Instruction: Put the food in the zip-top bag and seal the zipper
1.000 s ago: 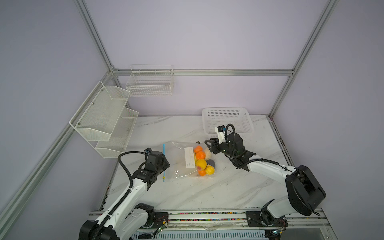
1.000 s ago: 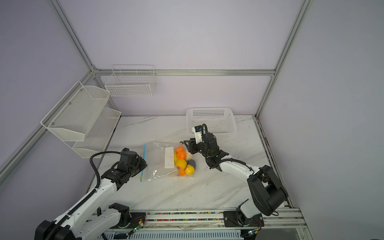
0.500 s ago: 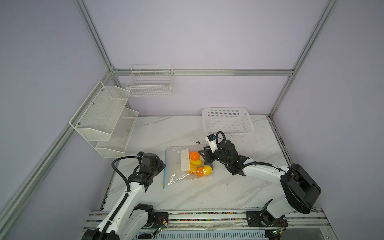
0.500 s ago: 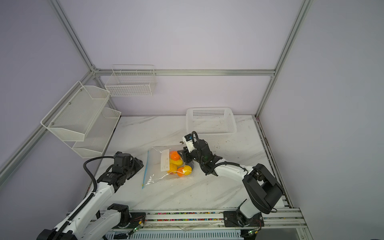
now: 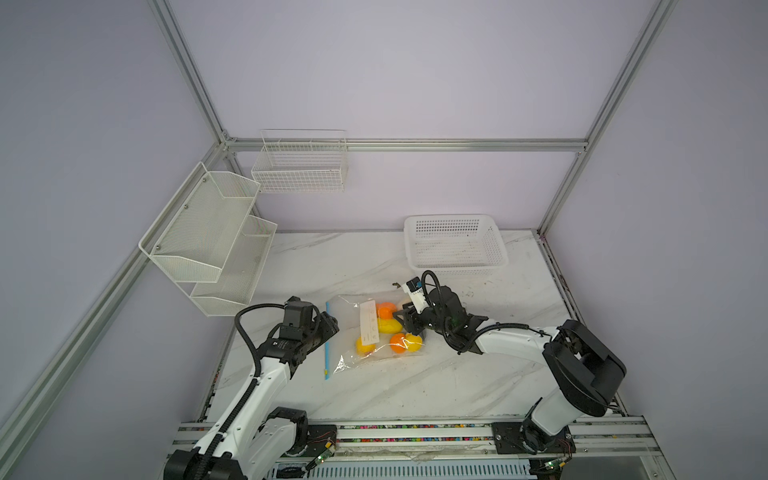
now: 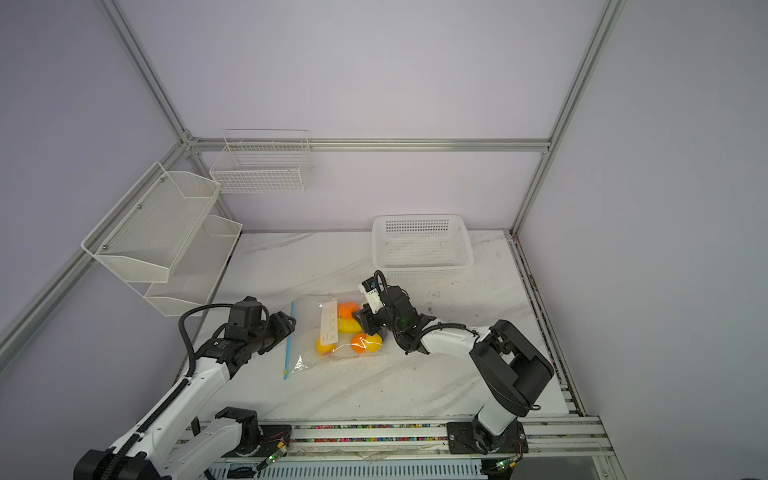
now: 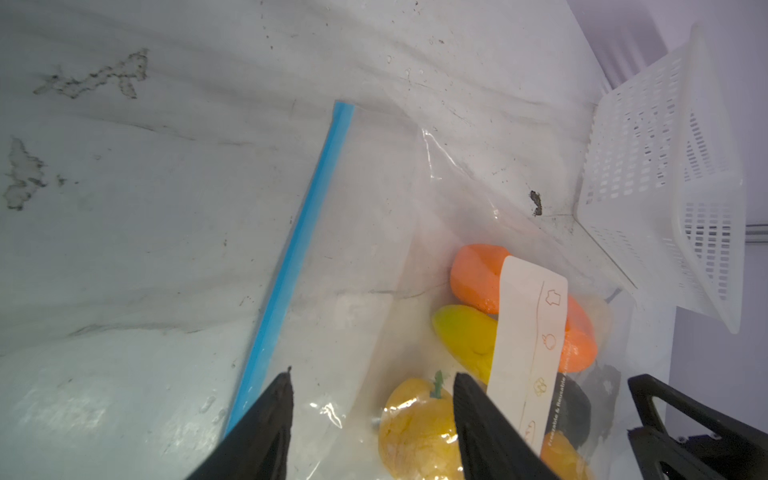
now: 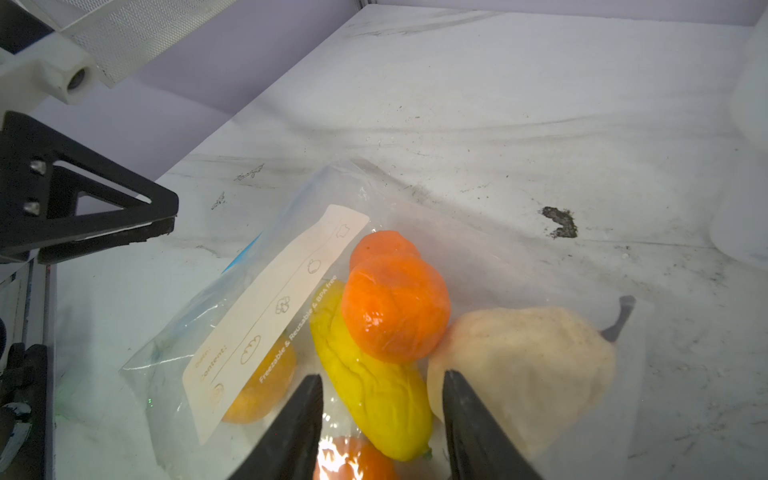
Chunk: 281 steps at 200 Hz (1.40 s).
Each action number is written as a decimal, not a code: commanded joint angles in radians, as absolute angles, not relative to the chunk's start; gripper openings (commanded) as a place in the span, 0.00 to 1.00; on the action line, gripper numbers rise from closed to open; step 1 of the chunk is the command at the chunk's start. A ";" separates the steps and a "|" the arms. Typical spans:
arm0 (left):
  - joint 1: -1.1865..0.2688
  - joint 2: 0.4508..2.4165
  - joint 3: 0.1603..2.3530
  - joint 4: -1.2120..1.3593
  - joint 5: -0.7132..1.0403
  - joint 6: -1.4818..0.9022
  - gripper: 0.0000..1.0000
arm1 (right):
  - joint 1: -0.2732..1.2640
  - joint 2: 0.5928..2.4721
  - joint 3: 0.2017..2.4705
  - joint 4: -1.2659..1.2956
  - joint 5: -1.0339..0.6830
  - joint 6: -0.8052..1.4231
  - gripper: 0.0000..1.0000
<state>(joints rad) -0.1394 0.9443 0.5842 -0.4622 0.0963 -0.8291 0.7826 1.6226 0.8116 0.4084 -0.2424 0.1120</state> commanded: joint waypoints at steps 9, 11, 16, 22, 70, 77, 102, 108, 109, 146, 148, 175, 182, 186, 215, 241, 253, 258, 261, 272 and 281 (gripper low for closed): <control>-0.136 0.956 0.694 -0.420 0.178 -0.792 0.62 | 0.793 1.647 0.842 0.439 -0.224 0.087 0.49; -0.136 0.956 0.696 -0.420 0.180 -0.790 0.62 | 0.795 1.649 0.843 0.441 -0.224 0.087 0.49; -0.137 0.957 0.698 -0.419 0.185 -0.786 0.62 | 0.795 1.655 0.847 0.442 -0.224 0.085 0.49; -0.137 0.959 0.702 -0.418 0.189 -0.782 0.62 | 0.796 1.662 0.851 0.442 -0.223 0.084 0.49; -0.138 0.981 0.707 -0.405 0.216 -0.772 0.62 | 0.804 1.720 0.900 0.452 -0.216 0.072 0.47; -0.138 0.985 0.707 -0.403 0.220 -0.773 0.62 | 0.804 1.729 0.911 0.450 -0.213 0.067 0.46; -0.139 1.001 0.708 -0.397 0.231 -0.772 0.62 | 0.805 1.766 0.946 0.440 -0.209 0.054 0.43; -0.139 1.003 0.709 -0.396 0.232 -0.772 0.62 | 0.805 1.773 0.949 0.444 -0.209 0.053 0.42; -0.139 1.003 0.710 -0.396 0.232 -0.772 0.62 | 0.805 1.774 0.950 0.445 -0.209 0.052 0.42; -0.139 1.000 0.712 -0.393 0.232 -0.765 0.63 | 0.811 1.805 0.958 0.459 -0.209 0.043 0.39; -0.139 1.000 0.713 -0.393 0.232 -0.764 0.63 | 0.812 1.807 0.959 0.459 -0.209 0.041 0.39; -0.138 1.002 0.715 -0.393 0.232 -0.761 0.63 | 0.817 1.825 0.972 0.462 -0.198 0.023 0.38; -0.138 1.002 0.715 -0.393 0.233 -0.761 0.63 | 0.819 1.830 0.977 0.459 -0.196 0.019 0.38; -0.138 1.002 0.717 -0.393 0.234 -0.761 0.63 | 0.819 1.833 0.980 0.459 -0.195 0.019 0.38; -0.139 0.997 0.721 -0.392 0.232 -0.758 0.63 | 0.824 1.846 0.996 0.456 -0.193 0.010 0.37; -0.138 0.999 0.726 -0.392 0.231 -0.752 0.63 | 0.824 1.840 1.004 0.445 -0.187 0.003 0.37; -0.138 1.003 0.731 -0.392 0.234 -0.750 0.63 | 0.824 1.824 1.008 0.431 -0.180 -0.001 0.37; -0.138 1.004 0.733 -0.393 0.237 -0.749 0.63 | 0.824 1.814 1.009 0.425 -0.176 -0.002 0.37; -0.139 1.006 0.734 -0.392 0.238 -0.747 0.63 | 0.824 1.808 1.009 0.420 -0.173 -0.003 0.37; -0.139 1.013 0.739 -0.393 0.243 -0.743 0.63 | 0.823 1.776 1.008 0.400 -0.154 -0.004 0.37; -0.138 1.017 0.741 -0.392 0.244 -0.738 0.63 | 0.824 1.746 1.003 0.386 -0.142 -0.004 0.38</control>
